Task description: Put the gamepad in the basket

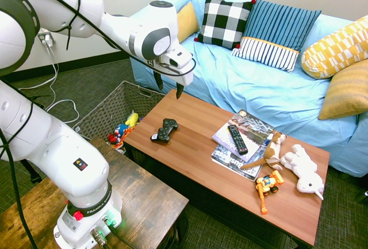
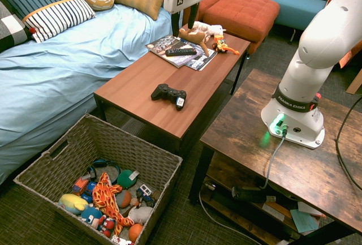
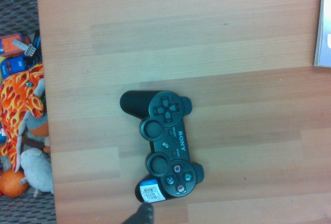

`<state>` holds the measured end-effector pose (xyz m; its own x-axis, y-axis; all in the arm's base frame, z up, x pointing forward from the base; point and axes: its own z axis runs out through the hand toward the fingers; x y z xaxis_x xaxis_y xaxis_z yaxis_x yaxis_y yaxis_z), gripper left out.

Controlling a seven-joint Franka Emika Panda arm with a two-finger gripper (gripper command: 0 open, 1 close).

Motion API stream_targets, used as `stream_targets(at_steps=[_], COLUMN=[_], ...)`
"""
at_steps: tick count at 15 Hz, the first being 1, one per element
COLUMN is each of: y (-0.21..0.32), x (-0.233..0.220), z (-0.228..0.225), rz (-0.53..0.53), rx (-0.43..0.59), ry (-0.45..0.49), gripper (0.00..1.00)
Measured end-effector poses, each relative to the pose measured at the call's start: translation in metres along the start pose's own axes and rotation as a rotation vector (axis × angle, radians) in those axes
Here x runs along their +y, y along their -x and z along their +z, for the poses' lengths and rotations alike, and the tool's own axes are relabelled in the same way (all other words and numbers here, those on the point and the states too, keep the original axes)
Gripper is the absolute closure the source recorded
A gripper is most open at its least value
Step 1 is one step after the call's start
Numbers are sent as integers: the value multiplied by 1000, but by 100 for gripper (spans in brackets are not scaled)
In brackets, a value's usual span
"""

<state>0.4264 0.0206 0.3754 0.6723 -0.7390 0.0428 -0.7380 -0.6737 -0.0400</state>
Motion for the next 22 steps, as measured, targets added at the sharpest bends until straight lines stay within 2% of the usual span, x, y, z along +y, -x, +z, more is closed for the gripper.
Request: stream_targets(at_steps=[3,5,11,15,22], y=[0,5,39,44,24], x=[0,-5,-34,-41,-63], z=[2,9,87,154,248], rz=[-9,-50,-188,-192,-128], rx=[-1,12,3,-29,-80], ry=[3,-6,33,68,134], gripper=[0,0,0,0,0])
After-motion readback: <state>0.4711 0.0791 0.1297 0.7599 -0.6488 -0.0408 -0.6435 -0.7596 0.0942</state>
